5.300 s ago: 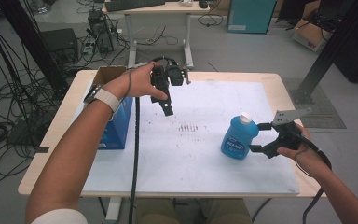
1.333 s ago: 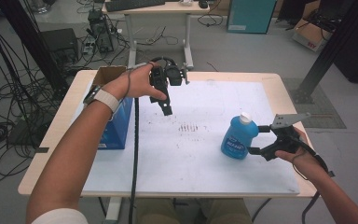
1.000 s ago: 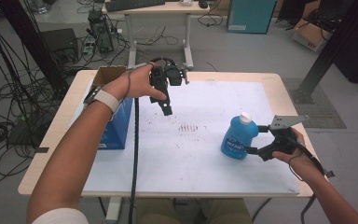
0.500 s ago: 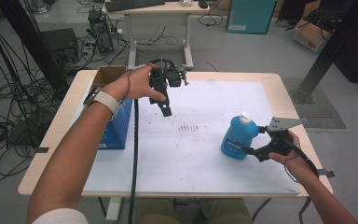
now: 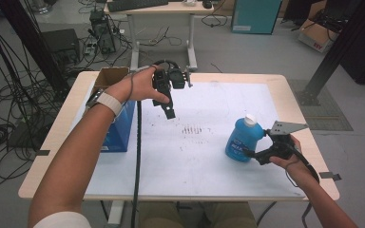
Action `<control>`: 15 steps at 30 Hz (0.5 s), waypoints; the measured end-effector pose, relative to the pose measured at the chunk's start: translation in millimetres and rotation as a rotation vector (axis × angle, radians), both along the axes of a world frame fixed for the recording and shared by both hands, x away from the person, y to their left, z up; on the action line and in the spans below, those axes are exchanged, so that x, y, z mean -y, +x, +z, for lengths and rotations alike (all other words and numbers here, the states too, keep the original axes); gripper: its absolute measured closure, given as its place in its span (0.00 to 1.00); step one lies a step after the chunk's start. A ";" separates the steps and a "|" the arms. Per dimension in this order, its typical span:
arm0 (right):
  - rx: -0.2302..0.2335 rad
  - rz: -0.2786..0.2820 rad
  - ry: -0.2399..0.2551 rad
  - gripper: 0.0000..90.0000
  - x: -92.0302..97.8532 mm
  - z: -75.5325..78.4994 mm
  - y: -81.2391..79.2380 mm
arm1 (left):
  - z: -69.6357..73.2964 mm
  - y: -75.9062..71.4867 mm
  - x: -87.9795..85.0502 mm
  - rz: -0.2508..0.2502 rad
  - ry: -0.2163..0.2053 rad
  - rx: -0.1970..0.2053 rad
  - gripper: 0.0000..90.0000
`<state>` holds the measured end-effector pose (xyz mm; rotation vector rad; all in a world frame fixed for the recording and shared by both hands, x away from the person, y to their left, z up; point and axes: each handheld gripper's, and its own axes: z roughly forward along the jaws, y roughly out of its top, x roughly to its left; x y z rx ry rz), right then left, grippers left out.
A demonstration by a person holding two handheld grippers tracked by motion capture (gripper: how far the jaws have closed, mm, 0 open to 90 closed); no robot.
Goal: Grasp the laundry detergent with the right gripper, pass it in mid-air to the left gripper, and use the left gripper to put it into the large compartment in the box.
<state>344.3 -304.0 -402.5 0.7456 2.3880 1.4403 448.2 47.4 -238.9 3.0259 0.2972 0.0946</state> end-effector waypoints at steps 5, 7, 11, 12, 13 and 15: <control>0.010 -0.003 0.011 0.06 -1.2 -2.1 -0.1 | -0.4 0.0 -0.1 0.003 -0.003 0.001 0.10; 0.014 -0.007 0.013 0.06 -2.2 -2.9 -0.1 | -0.3 0.1 0.0 0.002 -0.001 -0.001 0.10; 0.023 -0.013 0.018 0.06 -3.6 -3.6 0.0 | 0.1 -0.1 -0.1 0.000 -0.004 0.000 0.10; 0.027 -0.017 0.017 0.06 -3.9 -3.7 -0.1 | 0.0 -0.2 -0.1 0.000 -0.002 0.001 0.10; 0.029 -0.014 0.020 0.06 -4.3 -4.0 0.2 | -0.2 -0.3 -0.2 0.001 -0.004 0.003 0.10; 0.029 -0.015 0.019 0.07 -5.2 -4.6 0.0 | 0.0 -0.3 -0.2 0.003 -0.004 0.004 0.10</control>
